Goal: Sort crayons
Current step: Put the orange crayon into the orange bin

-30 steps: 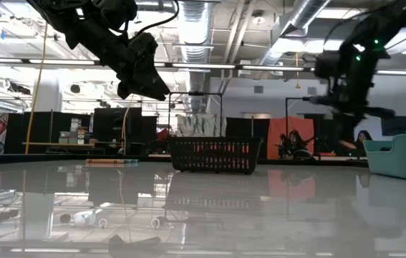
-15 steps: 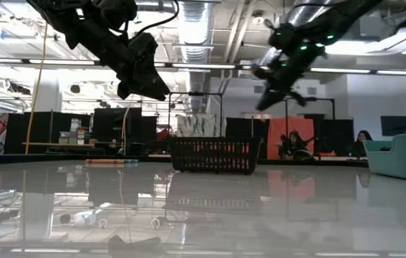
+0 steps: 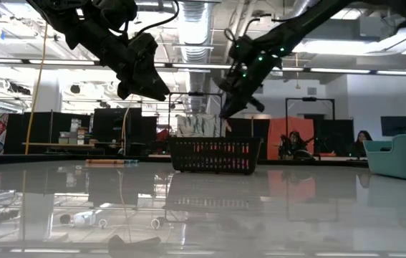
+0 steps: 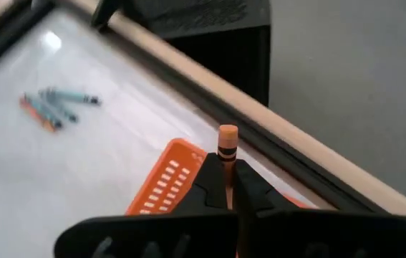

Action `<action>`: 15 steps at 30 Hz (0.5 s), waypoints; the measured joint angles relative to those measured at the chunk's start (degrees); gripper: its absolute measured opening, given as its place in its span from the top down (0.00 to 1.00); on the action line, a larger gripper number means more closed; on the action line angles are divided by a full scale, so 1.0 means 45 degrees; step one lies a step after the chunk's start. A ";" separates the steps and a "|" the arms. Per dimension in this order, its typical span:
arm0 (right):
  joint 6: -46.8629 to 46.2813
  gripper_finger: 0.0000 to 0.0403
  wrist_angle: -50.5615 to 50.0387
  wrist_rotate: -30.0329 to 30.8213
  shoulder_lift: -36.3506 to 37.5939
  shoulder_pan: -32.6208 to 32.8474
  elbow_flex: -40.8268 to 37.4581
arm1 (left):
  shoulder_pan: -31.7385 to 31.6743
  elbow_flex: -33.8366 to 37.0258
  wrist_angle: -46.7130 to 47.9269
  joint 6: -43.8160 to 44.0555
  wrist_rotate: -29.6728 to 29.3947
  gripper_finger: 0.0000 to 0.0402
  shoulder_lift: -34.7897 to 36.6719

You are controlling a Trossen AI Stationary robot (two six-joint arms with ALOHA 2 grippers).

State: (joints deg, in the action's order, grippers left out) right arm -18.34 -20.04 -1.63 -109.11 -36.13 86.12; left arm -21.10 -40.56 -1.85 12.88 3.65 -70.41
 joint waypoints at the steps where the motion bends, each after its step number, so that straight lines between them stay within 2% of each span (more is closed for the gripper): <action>1: 0.0397 1.00 -0.0161 -0.0011 -0.0211 0.0083 0.0261 | 0.0002 0.0000 0.0000 0.0000 -0.0002 0.67 0.0000; 9: 0.4010 1.00 -0.2034 0.0106 -0.1165 0.0733 0.1714 | 0.0004 0.0000 0.0000 -0.0004 -0.0002 0.67 0.0000; 15: 0.5154 1.00 -0.2174 0.0340 -0.1182 0.1033 0.1779 | -0.0001 0.0000 0.0000 0.0000 -0.0002 0.67 0.0000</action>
State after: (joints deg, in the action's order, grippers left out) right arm 4.85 -29.82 -0.10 -114.43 -31.49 94.13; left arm -21.10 -40.56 -1.85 12.88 3.64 -70.41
